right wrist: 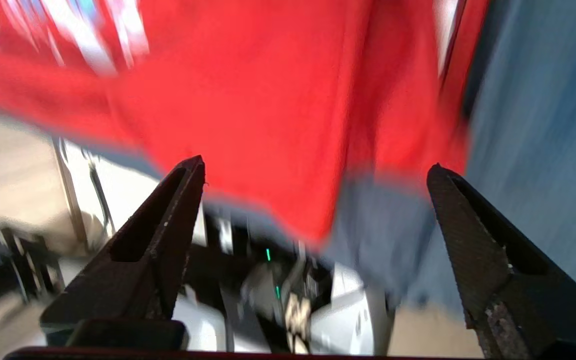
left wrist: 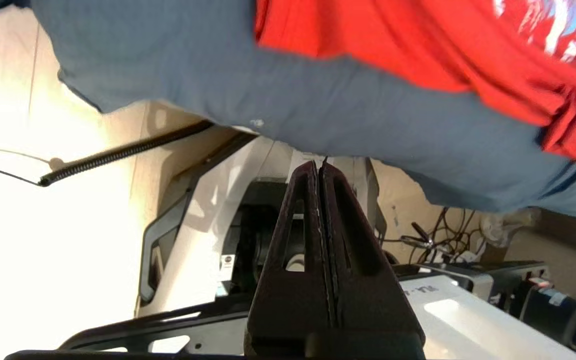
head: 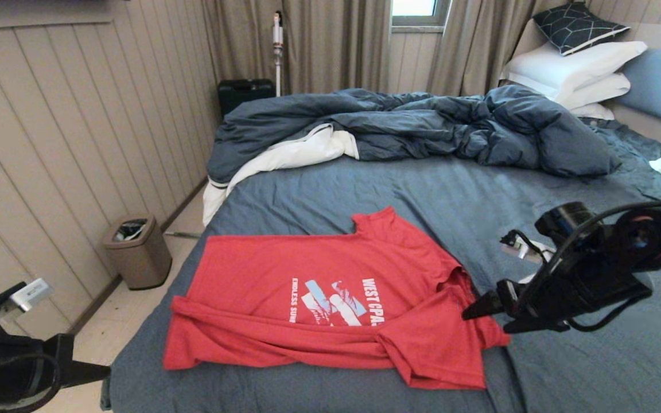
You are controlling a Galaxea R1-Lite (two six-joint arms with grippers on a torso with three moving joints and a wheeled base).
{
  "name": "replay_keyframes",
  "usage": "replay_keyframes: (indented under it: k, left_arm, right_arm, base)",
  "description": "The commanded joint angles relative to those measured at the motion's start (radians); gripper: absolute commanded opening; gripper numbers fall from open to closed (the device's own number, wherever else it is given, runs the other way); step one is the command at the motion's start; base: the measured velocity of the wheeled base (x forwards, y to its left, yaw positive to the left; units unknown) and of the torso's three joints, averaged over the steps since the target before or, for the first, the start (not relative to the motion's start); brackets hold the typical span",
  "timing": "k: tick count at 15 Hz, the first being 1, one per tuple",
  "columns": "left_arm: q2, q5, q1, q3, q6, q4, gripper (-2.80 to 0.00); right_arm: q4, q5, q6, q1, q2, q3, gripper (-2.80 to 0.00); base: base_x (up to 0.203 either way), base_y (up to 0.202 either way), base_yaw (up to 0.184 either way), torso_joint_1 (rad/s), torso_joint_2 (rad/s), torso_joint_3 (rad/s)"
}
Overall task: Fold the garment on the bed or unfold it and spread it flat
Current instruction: Fold the red T-shirt
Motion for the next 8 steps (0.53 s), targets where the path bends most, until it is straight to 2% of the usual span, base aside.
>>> replay_keyframes:
  k: [1, 3, 5, 8]
  left_arm:
    - [-0.021, 0.006, 0.001, 0.05, -0.007, -0.036, -2.8]
    - [-0.018, 0.046, -0.005, 0.116, -0.025, -0.123, -2.8]
    - [-0.021, 0.056, -0.012, 0.184, -0.049, -0.23, -2.8]
    - [-0.024, 0.049, -0.031, 0.202, -0.057, -0.247, -2.8]
  right_arm:
    - [0.003, 0.002, -0.012, 0.022, -0.1, 0.1, 0.0]
    - [0.0, -0.006, -0.022, 0.072, -0.148, 0.186, 0.0]
    - [-0.01, -0.059, -0.021, 0.115, -0.153, 0.22, 0.0]
    - [-0.016, -0.065, -0.021, 0.115, -0.101, 0.217, 0.0]
  base:
    - [0.0, 0.0, 0.0, 0.0, 0.0, 0.0]
    - [0.0, 0.0, 0.0, 0.0, 0.0, 0.0]
    - [0.0, 0.0, 0.0, 0.0, 0.0, 0.0]
    - [0.0, 0.0, 0.0, 0.0, 0.0, 0.0]
